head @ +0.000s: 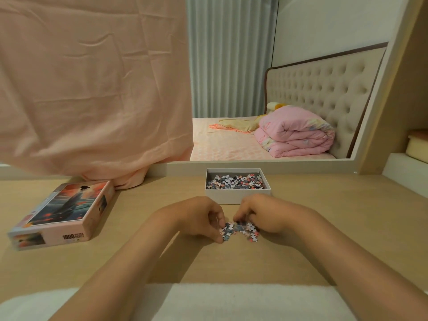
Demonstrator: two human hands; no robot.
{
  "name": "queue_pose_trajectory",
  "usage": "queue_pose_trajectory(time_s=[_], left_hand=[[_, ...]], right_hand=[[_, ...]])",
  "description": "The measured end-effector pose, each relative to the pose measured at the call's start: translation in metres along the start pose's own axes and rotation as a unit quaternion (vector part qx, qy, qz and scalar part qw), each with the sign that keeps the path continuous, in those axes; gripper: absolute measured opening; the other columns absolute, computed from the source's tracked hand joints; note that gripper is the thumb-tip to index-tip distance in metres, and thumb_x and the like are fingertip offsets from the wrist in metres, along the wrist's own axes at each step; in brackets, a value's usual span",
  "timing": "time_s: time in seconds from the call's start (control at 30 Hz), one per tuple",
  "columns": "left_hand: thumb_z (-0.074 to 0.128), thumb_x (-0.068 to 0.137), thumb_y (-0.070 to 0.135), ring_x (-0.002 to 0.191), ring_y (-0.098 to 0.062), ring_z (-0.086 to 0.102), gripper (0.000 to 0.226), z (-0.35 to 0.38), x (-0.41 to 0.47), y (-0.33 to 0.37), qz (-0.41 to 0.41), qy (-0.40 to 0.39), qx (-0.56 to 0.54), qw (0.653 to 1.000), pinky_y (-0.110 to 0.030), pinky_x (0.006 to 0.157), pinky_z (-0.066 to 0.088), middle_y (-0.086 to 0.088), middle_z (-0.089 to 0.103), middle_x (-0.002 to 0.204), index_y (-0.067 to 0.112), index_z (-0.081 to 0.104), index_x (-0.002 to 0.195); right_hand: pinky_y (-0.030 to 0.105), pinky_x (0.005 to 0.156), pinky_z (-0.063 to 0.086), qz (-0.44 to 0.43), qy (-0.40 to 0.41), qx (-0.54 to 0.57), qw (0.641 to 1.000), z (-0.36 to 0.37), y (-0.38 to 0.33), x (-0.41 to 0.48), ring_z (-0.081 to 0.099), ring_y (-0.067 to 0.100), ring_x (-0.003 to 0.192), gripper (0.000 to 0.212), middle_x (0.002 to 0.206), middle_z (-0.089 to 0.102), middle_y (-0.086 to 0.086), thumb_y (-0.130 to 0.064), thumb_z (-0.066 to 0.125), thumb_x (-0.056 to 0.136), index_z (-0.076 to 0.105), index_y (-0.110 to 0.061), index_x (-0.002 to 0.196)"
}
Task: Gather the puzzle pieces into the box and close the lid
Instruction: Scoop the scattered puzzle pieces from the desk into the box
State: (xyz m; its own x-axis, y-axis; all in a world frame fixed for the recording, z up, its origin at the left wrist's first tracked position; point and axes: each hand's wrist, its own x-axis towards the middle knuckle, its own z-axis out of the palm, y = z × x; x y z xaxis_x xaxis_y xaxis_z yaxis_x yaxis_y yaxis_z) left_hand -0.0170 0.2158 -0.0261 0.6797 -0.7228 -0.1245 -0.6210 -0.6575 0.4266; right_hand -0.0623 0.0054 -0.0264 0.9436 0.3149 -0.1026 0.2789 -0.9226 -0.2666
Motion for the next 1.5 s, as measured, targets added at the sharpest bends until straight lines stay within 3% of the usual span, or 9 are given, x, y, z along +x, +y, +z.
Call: queue_pose_trajectory(time_s=[0.13, 0.3, 0.5, 0.67, 0.73, 0.97, 1.13, 1.27, 1.5], left_hand=[[0.087, 0.070, 0.037, 0.071, 0.002, 0.056, 0.039, 0.010, 0.008, -0.003, 0.019, 0.067, -0.036, 0.997, -0.016, 0.066, 0.044, 0.012, 0.066, 0.090, 0.033, 0.066, 0.103], [0.076, 0.081, 0.042, 0.093, -0.012, 0.054, 0.058, 0.016, 0.018, -0.005, 0.046, 0.069, 0.039, 0.996, -0.025, 0.083, 0.043, 0.003, 0.052, 0.112, 0.027, 0.057, 0.134], [0.074, 0.085, 0.035, 0.093, -0.012, 0.059, 0.043, 0.015, 0.022, 0.004, 0.062, 0.055, 0.046, 0.995, -0.024, 0.084, 0.047, 0.004, 0.058, 0.108, 0.028, 0.065, 0.126], [0.072, 0.077, 0.057, 0.105, -0.014, 0.054, 0.070, 0.003, 0.015, 0.007, -0.012, 0.022, 0.096, 0.995, -0.029, 0.095, 0.044, 0.007, 0.048, 0.118, 0.024, 0.053, 0.136], [0.070, 0.075, 0.064, 0.109, -0.017, 0.051, 0.074, 0.005, 0.013, 0.010, -0.025, -0.008, 0.125, 0.992, -0.035, 0.098, 0.044, 0.005, 0.042, 0.122, 0.026, 0.051, 0.135], [0.069, 0.085, 0.041, 0.096, -0.021, 0.058, 0.042, 0.018, 0.022, 0.022, 0.027, 0.027, 0.105, 0.994, -0.034, 0.088, 0.048, -0.003, 0.051, 0.111, 0.022, 0.066, 0.123], [0.072, 0.084, 0.027, 0.084, -0.017, 0.061, 0.026, 0.021, 0.021, 0.025, 0.020, 0.093, 0.067, 0.993, -0.027, 0.076, 0.049, -0.006, 0.068, 0.101, 0.019, 0.074, 0.108], [0.077, 0.081, 0.023, 0.075, -0.006, 0.058, 0.020, 0.025, 0.023, 0.020, -0.003, 0.121, -0.005, 0.993, -0.012, 0.062, 0.043, 0.003, 0.071, 0.091, 0.021, 0.076, 0.101], [0.083, 0.077, 0.015, 0.061, -0.007, 0.064, 0.019, 0.027, 0.027, 0.015, -0.045, 0.144, -0.195, 0.969, -0.024, 0.070, 0.056, -0.003, 0.071, 0.072, 0.008, 0.074, 0.093]], right_hand=[[0.018, 0.086, 0.043, 0.026, 0.027, 0.034, 0.999, -0.012, 0.005, -0.012, 0.057, 0.001, 0.092, 0.032, 0.106, 0.062, -0.016, -0.022, 0.060, 0.096, 0.067, -0.028, 0.127], [0.030, 0.093, 0.051, 0.092, -0.058, 0.000, 0.994, -0.017, 0.007, -0.023, 0.061, 0.010, 0.097, 0.074, 0.107, 0.060, -0.013, -0.048, 0.084, 0.071, 0.057, -0.027, 0.137], [0.024, 0.080, 0.048, 0.085, -0.008, 0.056, 0.995, -0.008, 0.004, -0.014, 0.058, 0.004, 0.077, 0.060, 0.080, 0.058, -0.018, -0.036, 0.083, 0.078, 0.062, -0.019, 0.132], [0.031, 0.097, 0.049, 0.118, -0.041, 0.026, 0.992, -0.014, 0.007, -0.017, 0.059, 0.013, 0.109, 0.088, 0.122, 0.061, -0.007, -0.054, 0.085, 0.066, 0.053, -0.021, 0.141], [0.029, 0.089, 0.048, 0.127, -0.052, 0.015, 0.990, -0.013, 0.004, -0.017, 0.058, 0.014, 0.103, 0.090, 0.115, 0.060, -0.008, -0.058, 0.085, 0.064, 0.054, -0.020, 0.139], [0.029, 0.073, 0.050, 0.102, 0.018, 0.084, 0.991, 0.004, -0.007, -0.003, 0.061, 0.011, 0.074, 0.024, 0.083, 0.070, -0.004, -0.035, 0.086, 0.074, 0.075, -0.025, 0.094], [0.025, 0.066, 0.048, 0.116, 0.040, 0.111, 0.986, 0.007, -0.008, -0.002, 0.060, 0.009, 0.068, 0.030, 0.074, 0.066, -0.009, -0.031, 0.088, 0.073, 0.077, -0.021, 0.099], [0.030, 0.068, 0.057, 0.130, 0.063, 0.159, 0.977, 0.010, -0.007, -0.003, 0.066, 0.013, 0.061, 0.014, 0.074, 0.073, 0.001, -0.020, 0.086, 0.075, 0.073, -0.024, 0.079], [0.033, 0.068, 0.062, 0.169, 0.118, 0.355, 0.912, 0.013, -0.004, 0.000, 0.068, 0.022, 0.062, 0.013, 0.080, 0.074, 0.014, 0.000, 0.082, 0.076, 0.077, -0.007, 0.087]])
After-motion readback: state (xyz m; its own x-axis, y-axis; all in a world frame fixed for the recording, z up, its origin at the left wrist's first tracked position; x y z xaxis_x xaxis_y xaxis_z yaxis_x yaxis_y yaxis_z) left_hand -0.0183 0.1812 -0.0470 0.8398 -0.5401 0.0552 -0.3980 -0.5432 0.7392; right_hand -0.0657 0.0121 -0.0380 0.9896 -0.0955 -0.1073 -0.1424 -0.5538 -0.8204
